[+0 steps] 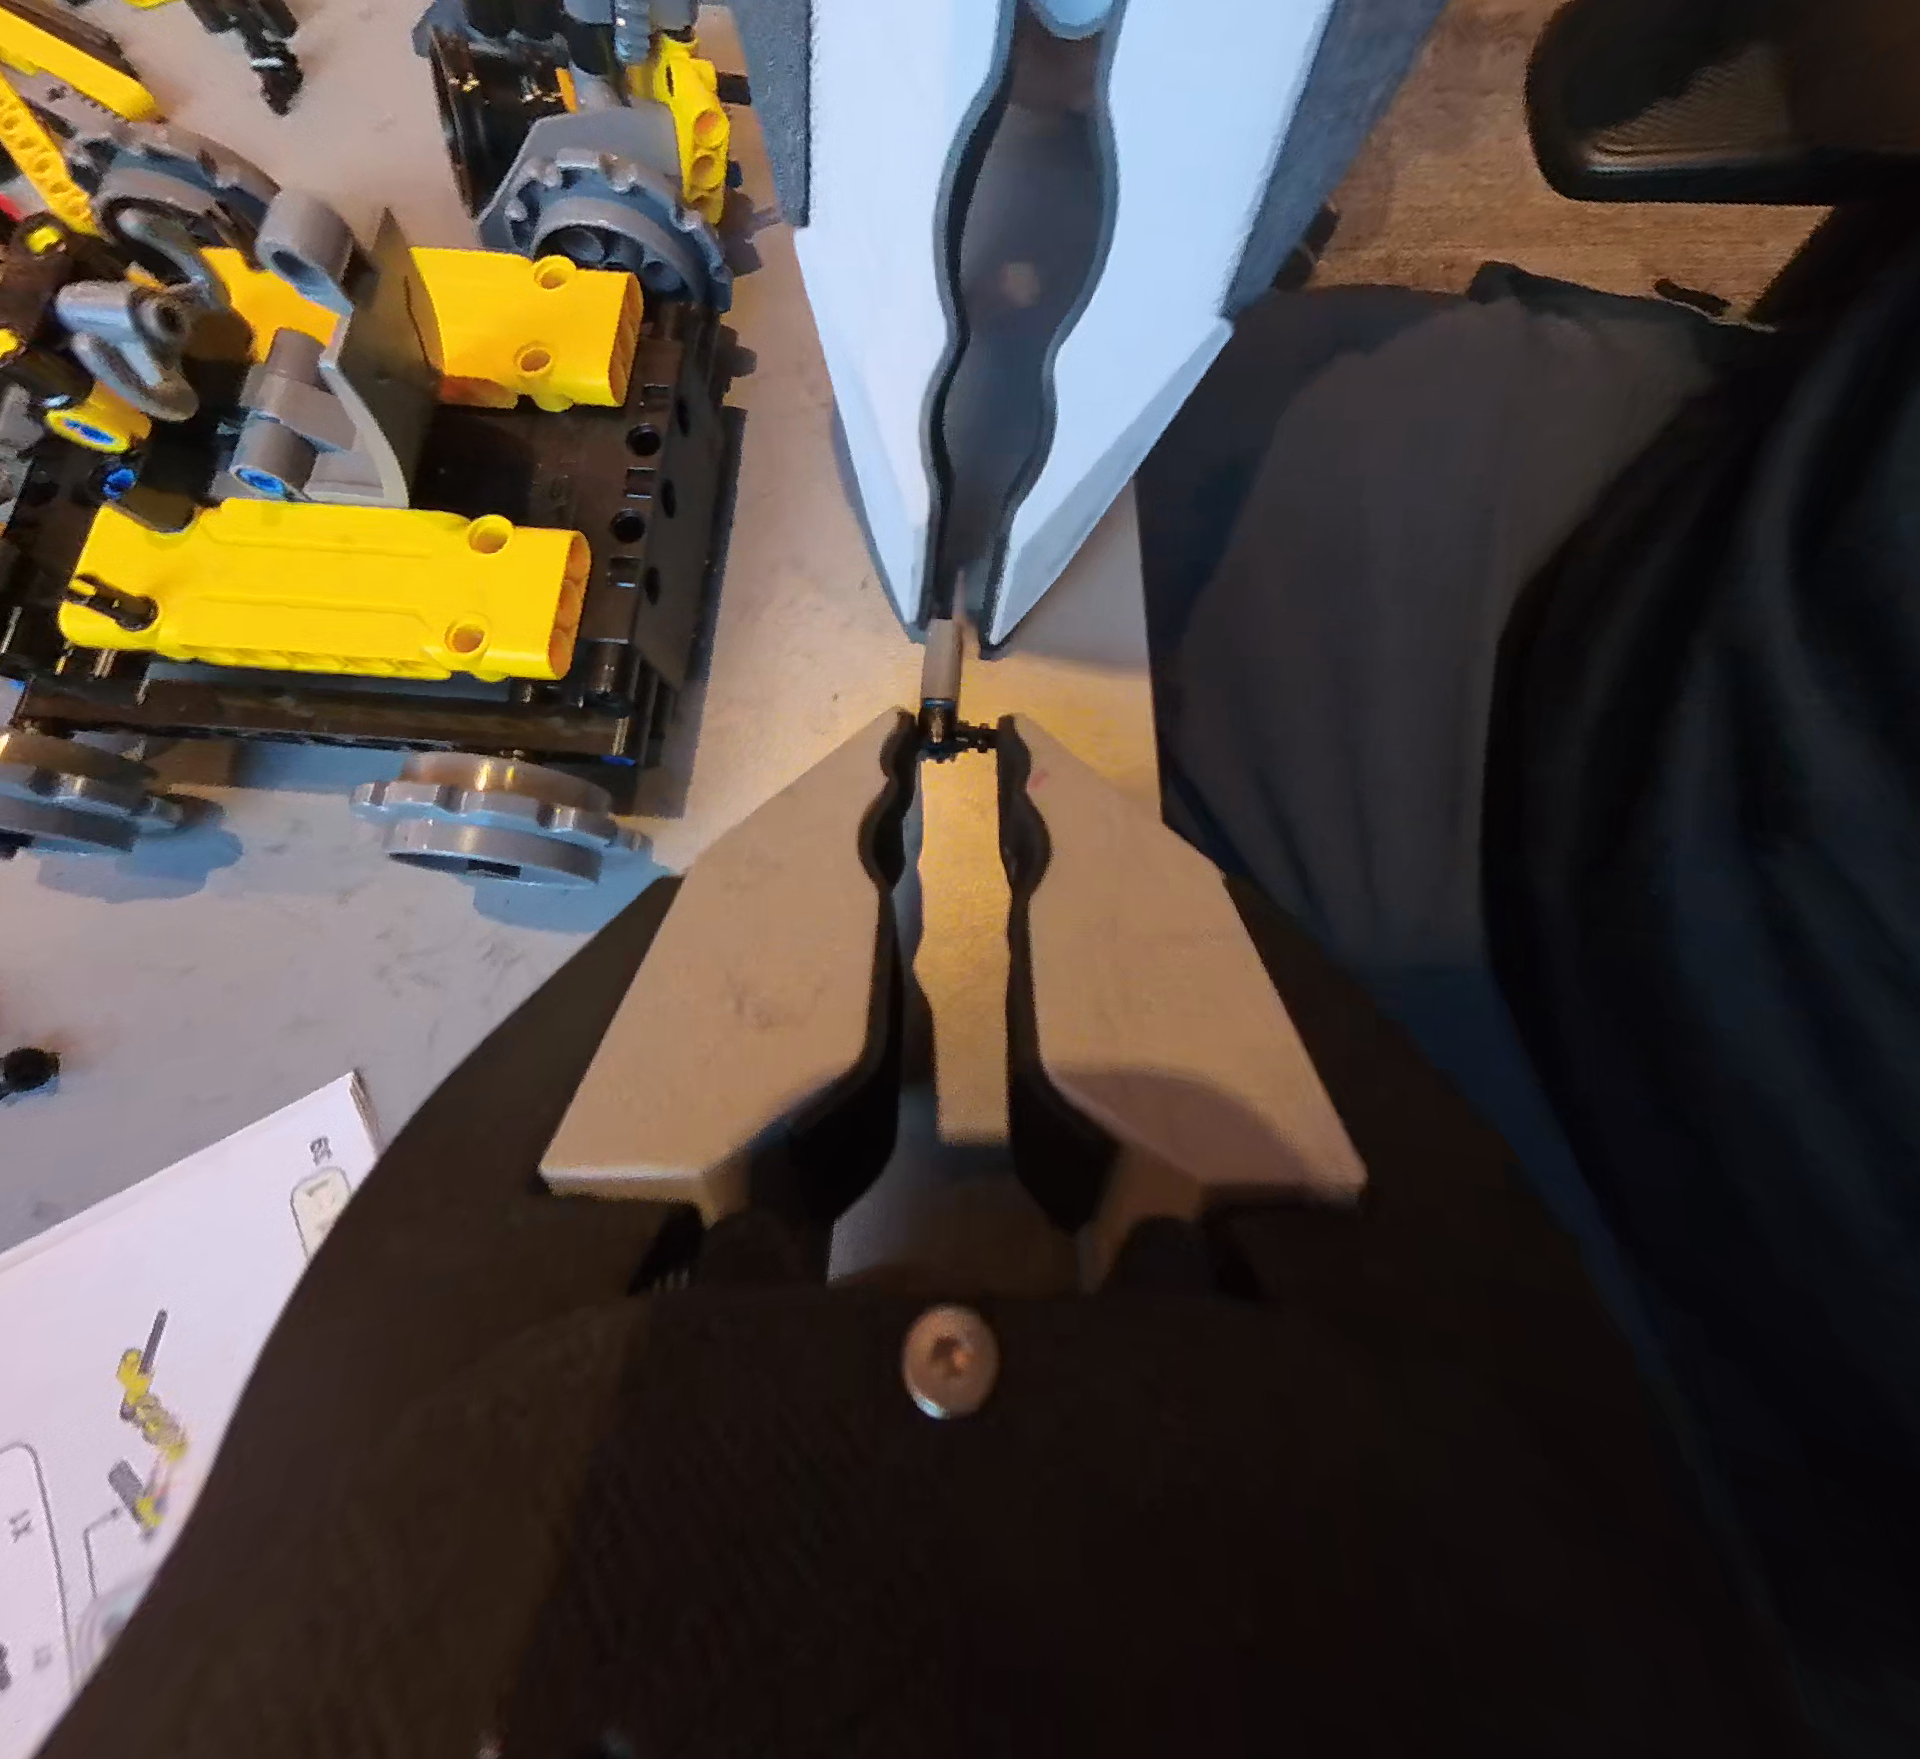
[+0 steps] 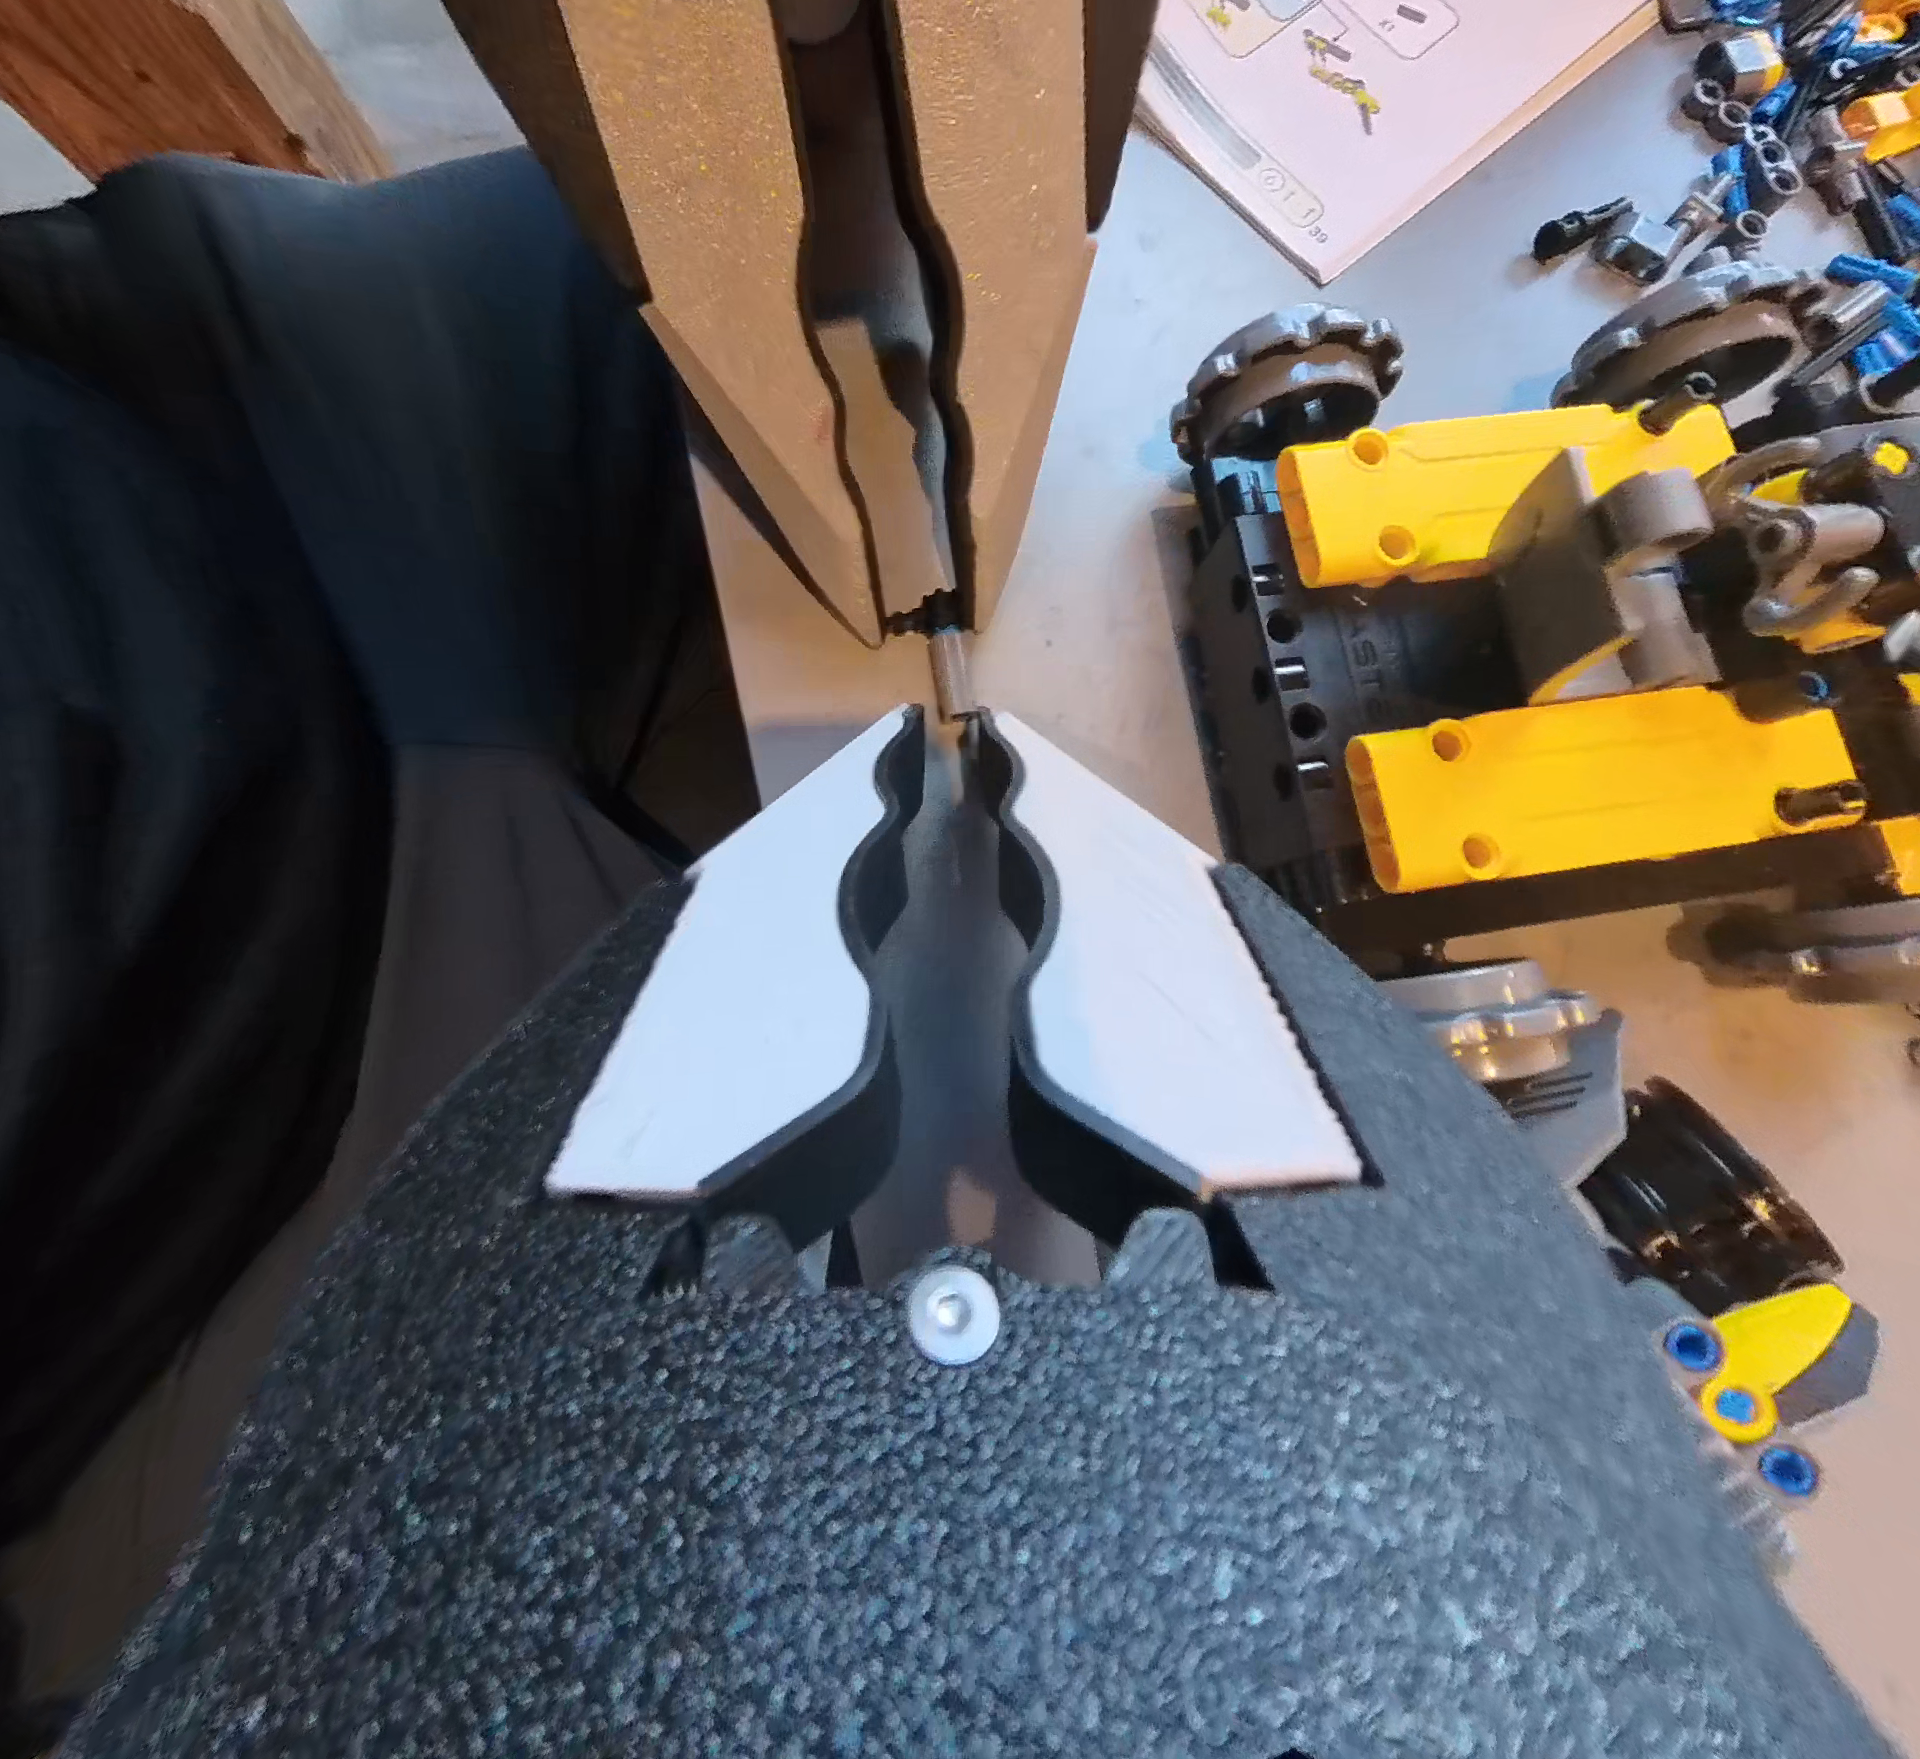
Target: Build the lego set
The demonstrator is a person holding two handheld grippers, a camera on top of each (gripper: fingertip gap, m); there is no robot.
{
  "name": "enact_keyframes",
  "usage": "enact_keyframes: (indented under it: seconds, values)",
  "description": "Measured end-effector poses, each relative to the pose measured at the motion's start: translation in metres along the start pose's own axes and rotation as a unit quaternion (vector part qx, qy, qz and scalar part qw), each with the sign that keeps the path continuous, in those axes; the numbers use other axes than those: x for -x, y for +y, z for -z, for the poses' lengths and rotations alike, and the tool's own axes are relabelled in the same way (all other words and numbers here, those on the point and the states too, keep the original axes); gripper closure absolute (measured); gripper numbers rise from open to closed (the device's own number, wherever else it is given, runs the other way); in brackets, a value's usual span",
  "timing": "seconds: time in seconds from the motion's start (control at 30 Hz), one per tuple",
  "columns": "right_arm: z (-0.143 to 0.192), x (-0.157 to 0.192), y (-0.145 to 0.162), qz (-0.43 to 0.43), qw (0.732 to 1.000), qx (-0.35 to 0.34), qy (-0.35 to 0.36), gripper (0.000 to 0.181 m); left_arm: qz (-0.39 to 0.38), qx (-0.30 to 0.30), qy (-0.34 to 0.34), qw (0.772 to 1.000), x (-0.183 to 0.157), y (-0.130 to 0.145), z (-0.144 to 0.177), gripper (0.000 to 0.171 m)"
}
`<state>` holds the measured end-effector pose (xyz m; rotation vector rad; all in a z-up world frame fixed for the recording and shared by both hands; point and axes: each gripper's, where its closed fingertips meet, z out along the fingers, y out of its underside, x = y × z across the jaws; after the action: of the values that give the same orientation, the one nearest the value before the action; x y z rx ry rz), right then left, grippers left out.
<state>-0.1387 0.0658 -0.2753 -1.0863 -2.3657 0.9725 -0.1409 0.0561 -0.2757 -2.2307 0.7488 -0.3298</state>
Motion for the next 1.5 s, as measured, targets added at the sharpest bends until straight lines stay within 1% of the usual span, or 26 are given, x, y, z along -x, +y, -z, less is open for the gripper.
enact_keyframes:
  seconds: [0.13, 0.2, 0.3, 0.43, 0.47, 0.53, 0.6, 0.7, 0.8, 0.87, 0.97, 1.03, 1.13, 1.23, 1.37, 1.5]
  values:
    - [0.005, 0.002, 0.003, 0.006, 1.000, -0.008, 0.028, 0.169, 0.028, 0.001, -0.063, 0.998, -0.002, 0.007, 0.008, 0.158]
    - [0.009, 0.001, 0.003, -0.003, 0.999, -0.024, 0.038, 0.167, 0.034, 0.004, -0.112, 0.993, 0.001, 0.014, 0.017, 0.157]
    - [0.013, 0.003, -0.002, -0.016, 0.998, -0.058, 0.028, 0.165, 0.032, 0.008, -0.175, 0.984, 0.006, 0.023, 0.029, 0.157]
    - [0.004, 0.011, 0.001, -0.037, 0.998, -0.059, -0.003, 0.163, 0.000, 0.009, -0.222, 0.975, 0.006, 0.028, 0.035, 0.157]
    - [0.005, 0.013, -0.001, -0.033, 0.997, -0.067, -0.004, 0.167, 0.000, 0.009, -0.223, 0.975, 0.006, 0.028, 0.035, 0.157]
    - [0.015, 0.019, -0.015, -0.025, 0.994, -0.109, -0.018, 0.179, 0.016, 0.008, -0.217, 0.976, 0.007, 0.029, 0.036, 0.157]
    - [0.027, 0.014, -0.025, -0.042, 0.989, -0.142, -0.031, 0.176, 0.035, 0.004, -0.201, 0.979, 0.007, 0.030, 0.037, 0.157]
    - [0.039, 0.008, -0.027, -0.062, 0.983, -0.157, -0.071, 0.159, 0.053, -0.009, -0.174, 0.983, 0.005, 0.030, 0.040, 0.157]
    - [0.058, 0.006, -0.032, -0.034, 0.977, -0.187, -0.100, 0.164, 0.080, -0.004, -0.143, 0.986, 0.004, 0.035, 0.040, 0.158]
    - [0.070, 0.003, -0.034, -0.022, 0.971, -0.207, -0.113, 0.163, 0.095, -0.002, -0.126, 0.987, 0.003, 0.035, 0.039, 0.158]
    - [0.077, 0.002, -0.034, 0.004, 0.965, -0.231, -0.126, 0.165, 0.113, -0.003, -0.109, 0.988, 0.005, 0.033, 0.036, 0.157]
    - [0.074, 0.001, -0.033, 0.025, 0.964, -0.237, -0.119, 0.165, 0.113, -0.003, -0.102, 0.988, 0.005, 0.030, 0.033, 0.157]
    - [0.063, 0.000, -0.030, 0.053, 0.969, -0.219, -0.104, 0.162, 0.106, -0.001, -0.107, 0.989, 0.007, 0.027, 0.029, 0.157]
    - [0.060, 0.000, -0.029, 0.056, 0.970, -0.213, -0.103, 0.160, 0.110, -0.001, -0.107, 0.988, 0.008, 0.025, 0.027, 0.157]
    - [0.065, -0.006, -0.032, 0.044, 0.967, -0.234, -0.095, 0.160, 0.099, 0.001, -0.118, 0.988, 0.008, 0.025, 0.027, 0.157]
    - [0.071, -0.012, -0.035, 0.046, 0.963, -0.259, -0.060, 0.162, 0.083, 0.003, -0.132, 0.988, 0.008, 0.025, 0.027, 0.158]
